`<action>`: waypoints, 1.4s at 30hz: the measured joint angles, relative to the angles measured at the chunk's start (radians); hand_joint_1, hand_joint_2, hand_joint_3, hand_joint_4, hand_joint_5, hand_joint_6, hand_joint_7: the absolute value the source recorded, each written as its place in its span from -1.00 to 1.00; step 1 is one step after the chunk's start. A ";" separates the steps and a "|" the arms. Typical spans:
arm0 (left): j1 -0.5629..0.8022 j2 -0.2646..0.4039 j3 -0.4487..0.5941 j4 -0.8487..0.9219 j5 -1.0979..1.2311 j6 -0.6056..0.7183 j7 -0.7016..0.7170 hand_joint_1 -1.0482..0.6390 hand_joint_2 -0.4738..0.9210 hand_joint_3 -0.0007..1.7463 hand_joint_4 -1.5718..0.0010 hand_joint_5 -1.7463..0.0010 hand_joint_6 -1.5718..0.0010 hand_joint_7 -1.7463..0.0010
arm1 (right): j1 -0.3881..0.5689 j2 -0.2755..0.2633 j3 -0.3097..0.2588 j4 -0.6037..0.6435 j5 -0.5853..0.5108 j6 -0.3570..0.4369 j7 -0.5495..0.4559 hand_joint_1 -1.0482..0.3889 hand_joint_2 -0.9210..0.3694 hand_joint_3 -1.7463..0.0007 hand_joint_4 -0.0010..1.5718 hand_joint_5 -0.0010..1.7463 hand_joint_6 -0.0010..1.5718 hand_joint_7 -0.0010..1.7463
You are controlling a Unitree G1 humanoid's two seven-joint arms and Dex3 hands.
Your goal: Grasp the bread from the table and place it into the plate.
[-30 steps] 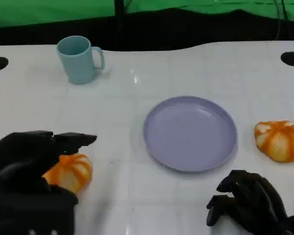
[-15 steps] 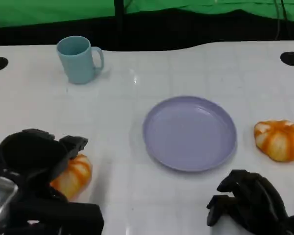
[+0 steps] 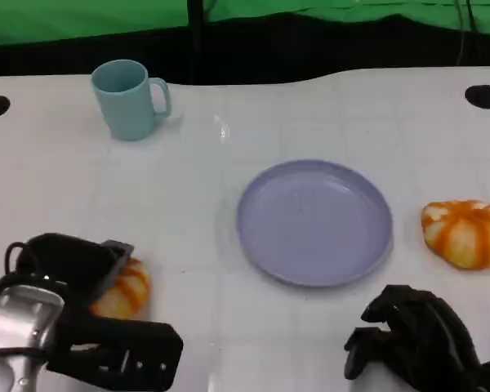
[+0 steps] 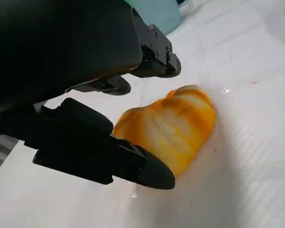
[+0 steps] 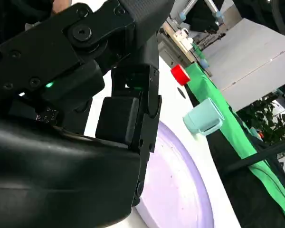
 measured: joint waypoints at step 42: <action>-0.173 -0.091 -0.071 0.532 -0.303 -0.306 0.831 -0.09 0.87 -0.48 0.10 -1.00 0.43 -1.00 | -0.018 0.001 -0.002 0.032 0.000 -0.003 -0.002 -0.98 -0.71 0.99 0.99 -0.12 1.00 -0.56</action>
